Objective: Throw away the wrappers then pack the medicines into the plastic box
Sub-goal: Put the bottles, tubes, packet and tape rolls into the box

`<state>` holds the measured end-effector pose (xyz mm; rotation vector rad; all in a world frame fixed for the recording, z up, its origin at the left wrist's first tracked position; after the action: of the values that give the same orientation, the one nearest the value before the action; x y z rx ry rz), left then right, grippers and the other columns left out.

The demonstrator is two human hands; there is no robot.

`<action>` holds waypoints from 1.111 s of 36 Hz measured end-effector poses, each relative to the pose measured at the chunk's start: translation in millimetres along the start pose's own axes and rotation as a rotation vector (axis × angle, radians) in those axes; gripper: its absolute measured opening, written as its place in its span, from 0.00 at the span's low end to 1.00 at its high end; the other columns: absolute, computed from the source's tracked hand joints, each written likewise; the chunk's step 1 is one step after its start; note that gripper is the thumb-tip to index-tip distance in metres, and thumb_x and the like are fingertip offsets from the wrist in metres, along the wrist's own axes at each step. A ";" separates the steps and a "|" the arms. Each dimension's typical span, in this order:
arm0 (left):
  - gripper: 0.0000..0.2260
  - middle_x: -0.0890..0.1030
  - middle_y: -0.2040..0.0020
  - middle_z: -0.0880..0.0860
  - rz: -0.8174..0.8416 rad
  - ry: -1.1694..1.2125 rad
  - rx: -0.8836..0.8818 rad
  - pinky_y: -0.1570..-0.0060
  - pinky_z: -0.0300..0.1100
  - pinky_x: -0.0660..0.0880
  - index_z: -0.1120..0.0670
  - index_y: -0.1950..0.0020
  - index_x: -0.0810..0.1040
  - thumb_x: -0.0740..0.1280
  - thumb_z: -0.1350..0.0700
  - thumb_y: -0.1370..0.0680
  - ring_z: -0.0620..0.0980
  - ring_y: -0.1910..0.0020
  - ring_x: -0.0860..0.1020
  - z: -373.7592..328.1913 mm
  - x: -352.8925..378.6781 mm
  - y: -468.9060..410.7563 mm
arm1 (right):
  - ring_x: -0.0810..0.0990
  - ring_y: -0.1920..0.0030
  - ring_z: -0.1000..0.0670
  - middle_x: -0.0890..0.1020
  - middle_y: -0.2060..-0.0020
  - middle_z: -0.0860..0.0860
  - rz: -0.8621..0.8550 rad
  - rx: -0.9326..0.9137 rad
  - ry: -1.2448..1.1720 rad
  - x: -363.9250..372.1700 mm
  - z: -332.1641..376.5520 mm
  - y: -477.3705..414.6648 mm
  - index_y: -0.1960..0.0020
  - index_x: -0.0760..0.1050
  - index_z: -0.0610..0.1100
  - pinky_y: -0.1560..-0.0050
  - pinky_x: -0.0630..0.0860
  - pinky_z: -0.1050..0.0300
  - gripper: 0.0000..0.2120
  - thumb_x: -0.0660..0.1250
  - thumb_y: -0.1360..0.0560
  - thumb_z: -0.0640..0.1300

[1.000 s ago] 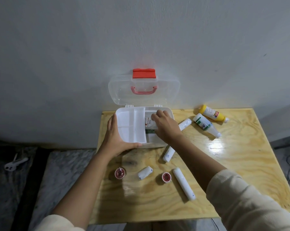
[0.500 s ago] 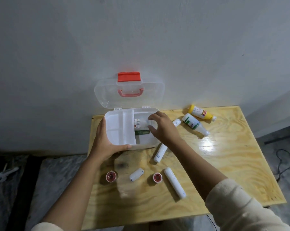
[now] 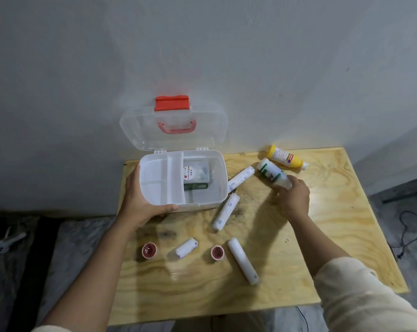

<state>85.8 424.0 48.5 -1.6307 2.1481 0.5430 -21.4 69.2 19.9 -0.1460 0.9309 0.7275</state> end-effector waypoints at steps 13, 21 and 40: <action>0.51 0.68 0.34 0.44 0.017 0.093 -0.031 0.39 0.44 0.68 0.42 0.31 0.62 0.83 0.46 0.50 0.45 0.35 0.68 -2.1 -0.9 6.9 | 0.74 0.64 0.49 0.79 0.64 0.44 -0.214 -0.031 -0.513 -17.5 16.6 43.0 0.47 0.79 0.38 0.68 0.69 0.73 0.11 0.69 0.27 0.42; 0.50 0.62 0.36 0.44 -0.016 0.060 -0.048 0.42 0.42 0.65 0.49 0.28 0.60 0.84 0.57 0.44 0.43 0.38 0.63 -9.5 -0.9 12.7 | 0.75 0.68 0.64 0.77 0.68 0.57 -0.034 -0.531 -0.444 -38.0 89.8 79.0 0.53 0.80 0.40 0.65 0.68 0.76 0.08 0.74 0.32 0.39; 0.48 0.73 0.40 0.47 0.000 0.164 -0.093 0.52 0.36 0.70 0.48 0.33 0.64 0.84 0.57 0.47 0.46 0.41 0.72 -14.5 3.4 10.6 | 0.78 0.52 0.40 0.81 0.52 0.40 0.382 -0.705 0.196 49.6 163.3 99.0 0.46 0.77 0.42 0.54 0.77 0.50 0.14 0.69 0.31 0.38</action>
<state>73.7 416.3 59.8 -1.7811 2.2705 0.5336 46.2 236.9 99.1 -0.6826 0.8611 1.3999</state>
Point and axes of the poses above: each hand's wrist, its own y-axis away from the middle knuckle, its own x-axis out of the palm, z = x × y, the point moved 2 cm from there along -y, towards the middle knuckle
